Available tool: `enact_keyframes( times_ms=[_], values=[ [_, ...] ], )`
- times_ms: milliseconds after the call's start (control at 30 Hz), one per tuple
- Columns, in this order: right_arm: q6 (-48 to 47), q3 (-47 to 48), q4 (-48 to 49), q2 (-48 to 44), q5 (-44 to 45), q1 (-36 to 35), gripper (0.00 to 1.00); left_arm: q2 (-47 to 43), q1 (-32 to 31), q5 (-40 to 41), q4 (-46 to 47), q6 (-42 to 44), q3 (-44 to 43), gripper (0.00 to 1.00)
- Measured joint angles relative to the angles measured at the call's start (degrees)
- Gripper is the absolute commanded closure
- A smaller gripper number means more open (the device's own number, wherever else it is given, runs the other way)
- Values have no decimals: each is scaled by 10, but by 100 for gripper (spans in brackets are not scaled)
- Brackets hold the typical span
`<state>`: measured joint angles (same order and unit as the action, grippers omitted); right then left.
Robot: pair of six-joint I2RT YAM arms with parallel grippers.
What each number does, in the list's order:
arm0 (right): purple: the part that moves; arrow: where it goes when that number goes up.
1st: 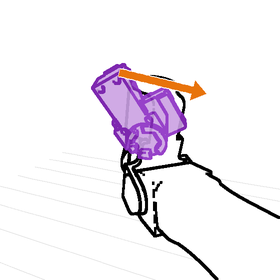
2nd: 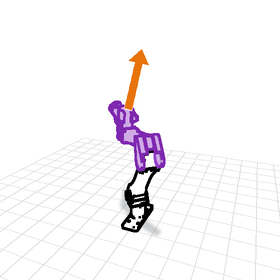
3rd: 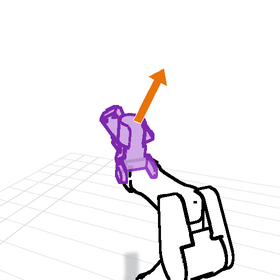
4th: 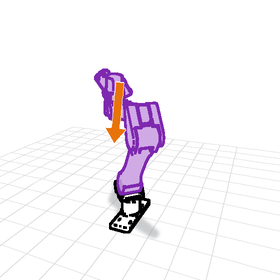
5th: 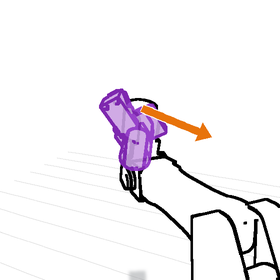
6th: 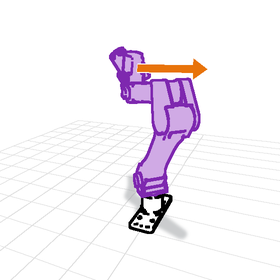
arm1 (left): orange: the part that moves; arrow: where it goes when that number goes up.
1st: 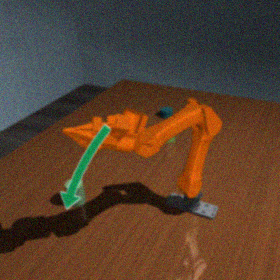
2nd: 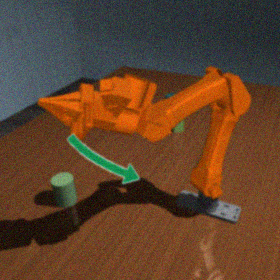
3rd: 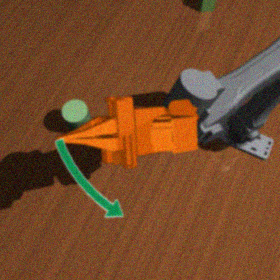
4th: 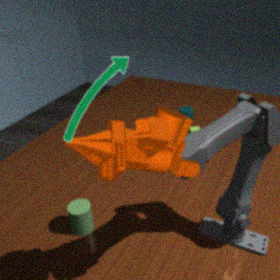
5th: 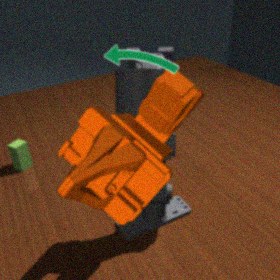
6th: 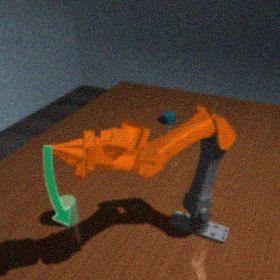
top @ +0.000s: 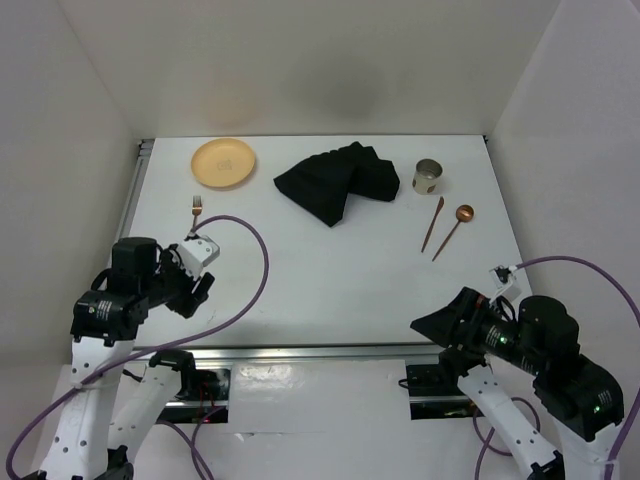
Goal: Set the dinner table for one person
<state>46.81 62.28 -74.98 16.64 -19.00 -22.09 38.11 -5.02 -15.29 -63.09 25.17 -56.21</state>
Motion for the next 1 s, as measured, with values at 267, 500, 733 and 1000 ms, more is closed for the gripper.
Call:
enact_keyframes(
  times_ms=[267,500,733,1000],
  values=[
    [-40,129,-1,170,52,0,0,8,0,28,42,-21,0,15],
    [-93,163,106,405,130,0,0,66,0,70,84,-49,-20,14],
    [-129,203,271,717,160,16,0,179,0,87,120,-79,-78,14],
    [-188,373,409,1028,89,27,0,258,0,122,123,-91,-130,14]
  ],
)
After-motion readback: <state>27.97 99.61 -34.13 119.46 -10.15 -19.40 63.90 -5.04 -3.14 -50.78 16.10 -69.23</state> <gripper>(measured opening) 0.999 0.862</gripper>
